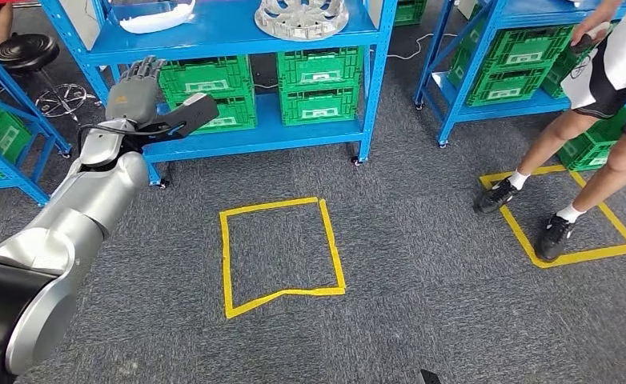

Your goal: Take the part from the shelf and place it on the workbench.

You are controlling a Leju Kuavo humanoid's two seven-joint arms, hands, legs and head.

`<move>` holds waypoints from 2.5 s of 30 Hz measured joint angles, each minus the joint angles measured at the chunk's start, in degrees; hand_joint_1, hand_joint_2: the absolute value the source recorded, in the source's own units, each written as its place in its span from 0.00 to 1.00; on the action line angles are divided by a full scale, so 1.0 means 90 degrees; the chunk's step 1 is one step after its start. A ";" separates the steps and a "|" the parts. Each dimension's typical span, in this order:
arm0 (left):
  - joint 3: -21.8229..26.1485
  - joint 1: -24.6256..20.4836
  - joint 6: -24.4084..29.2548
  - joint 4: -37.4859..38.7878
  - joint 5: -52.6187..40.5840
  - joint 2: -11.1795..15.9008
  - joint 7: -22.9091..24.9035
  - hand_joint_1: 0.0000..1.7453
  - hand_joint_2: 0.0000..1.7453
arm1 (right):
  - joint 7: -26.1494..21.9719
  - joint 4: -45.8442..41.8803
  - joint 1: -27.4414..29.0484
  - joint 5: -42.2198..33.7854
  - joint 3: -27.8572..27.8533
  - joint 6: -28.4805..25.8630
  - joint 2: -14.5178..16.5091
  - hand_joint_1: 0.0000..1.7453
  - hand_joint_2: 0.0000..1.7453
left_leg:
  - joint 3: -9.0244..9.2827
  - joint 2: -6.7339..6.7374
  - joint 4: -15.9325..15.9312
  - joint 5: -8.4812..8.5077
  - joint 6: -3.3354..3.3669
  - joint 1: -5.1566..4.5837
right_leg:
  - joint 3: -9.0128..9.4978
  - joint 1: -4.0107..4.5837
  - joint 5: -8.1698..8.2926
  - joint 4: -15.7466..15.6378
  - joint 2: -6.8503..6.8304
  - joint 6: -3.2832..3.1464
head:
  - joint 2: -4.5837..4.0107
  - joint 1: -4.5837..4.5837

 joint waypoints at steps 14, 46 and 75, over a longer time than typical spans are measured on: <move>-0.0055 0.0050 0.0029 -0.0045 -0.0059 -0.0117 -0.0023 0.00 0.00 | -0.0019 0.0012 0.0091 -0.0079 -0.0081 0.0035 0.0005 0.00 0.00 | 0.0398 -0.0011 0.1013 -0.0413 -0.0306 -0.0053 | -0.0055 0.0051 0.0813 -0.1144 -0.0012 -0.0343 | 0.0000 -0.0009; -0.0071 0.0253 -0.0016 0.0080 -0.0098 0.0403 0.0355 0.00 0.00 | -0.0091 0.0085 0.0074 0.0038 -0.0117 0.0086 0.0000 0.00 0.00 | -0.0006 -0.0027 0.1729 -0.0539 -0.0474 0.0036 | -0.0178 0.0062 0.0951 -0.1127 0.0024 -0.0429 | 0.0000 -0.0023; -0.0071 0.0256 -0.0284 0.0154 -0.0194 0.0594 0.0776 0.00 0.00 | 0.0115 0.0097 0.0035 0.0131 -0.0112 0.0067 0.0015 0.00 0.00 | 0.0281 -0.0031 0.0524 -0.0299 -0.0398 0.0012 | -0.0035 0.0089 0.0929 -0.1200 0.0000 -0.0463 | 0.0000 -0.0025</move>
